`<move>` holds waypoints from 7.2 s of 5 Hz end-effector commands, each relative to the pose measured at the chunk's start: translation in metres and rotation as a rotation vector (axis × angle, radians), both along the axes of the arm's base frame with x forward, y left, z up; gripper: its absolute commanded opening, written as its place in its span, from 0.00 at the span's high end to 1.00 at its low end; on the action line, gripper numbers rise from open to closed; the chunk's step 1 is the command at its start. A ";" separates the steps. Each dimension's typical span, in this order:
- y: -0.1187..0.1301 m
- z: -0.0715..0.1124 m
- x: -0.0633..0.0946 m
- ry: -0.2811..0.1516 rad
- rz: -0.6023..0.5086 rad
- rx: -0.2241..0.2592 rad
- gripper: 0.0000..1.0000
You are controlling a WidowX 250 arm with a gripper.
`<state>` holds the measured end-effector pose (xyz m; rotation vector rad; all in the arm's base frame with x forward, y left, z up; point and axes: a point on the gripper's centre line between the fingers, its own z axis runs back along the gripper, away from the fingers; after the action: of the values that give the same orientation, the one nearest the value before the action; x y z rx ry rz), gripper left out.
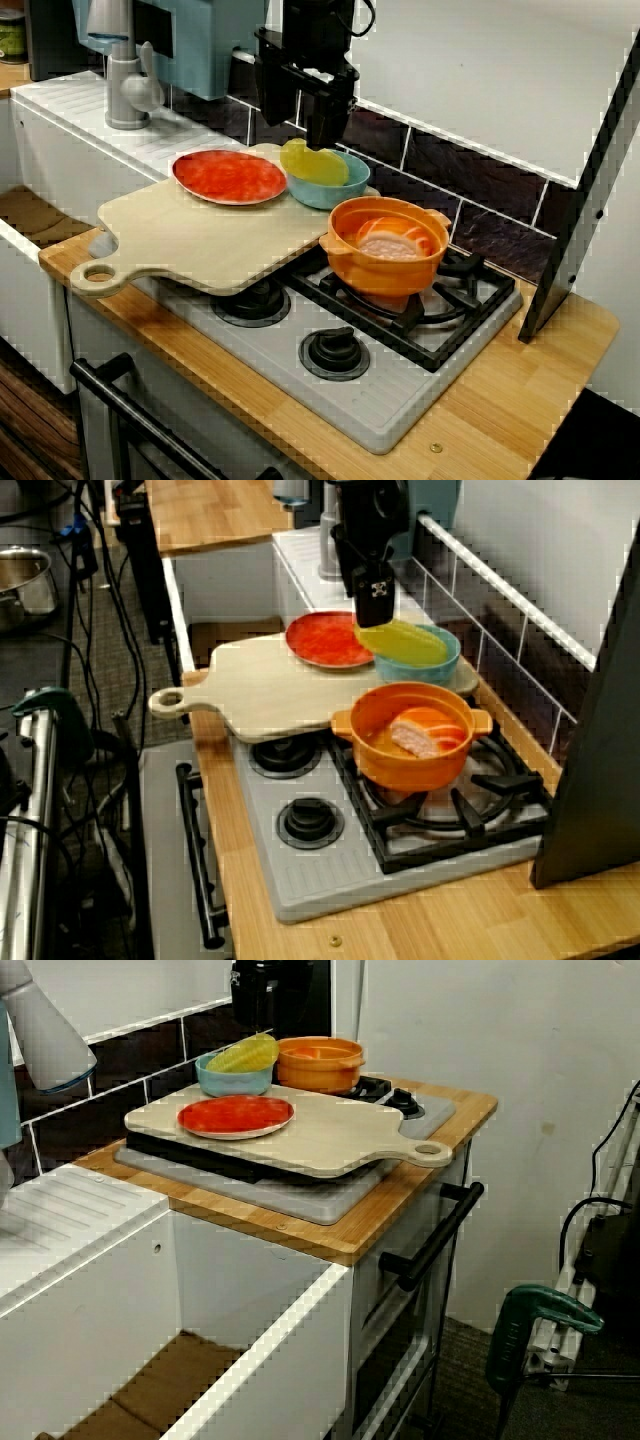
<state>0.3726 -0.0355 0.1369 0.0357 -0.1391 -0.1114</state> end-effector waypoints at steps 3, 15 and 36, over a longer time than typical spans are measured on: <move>-0.001 0.009 0.019 -0.047 0.008 -0.068 0.00; -0.002 -0.001 0.017 -0.011 0.011 -0.034 1.00; 0.057 -0.016 -0.035 -0.078 0.192 0.050 0.00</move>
<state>0.3308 0.0201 0.1056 0.0974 -0.1618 0.0790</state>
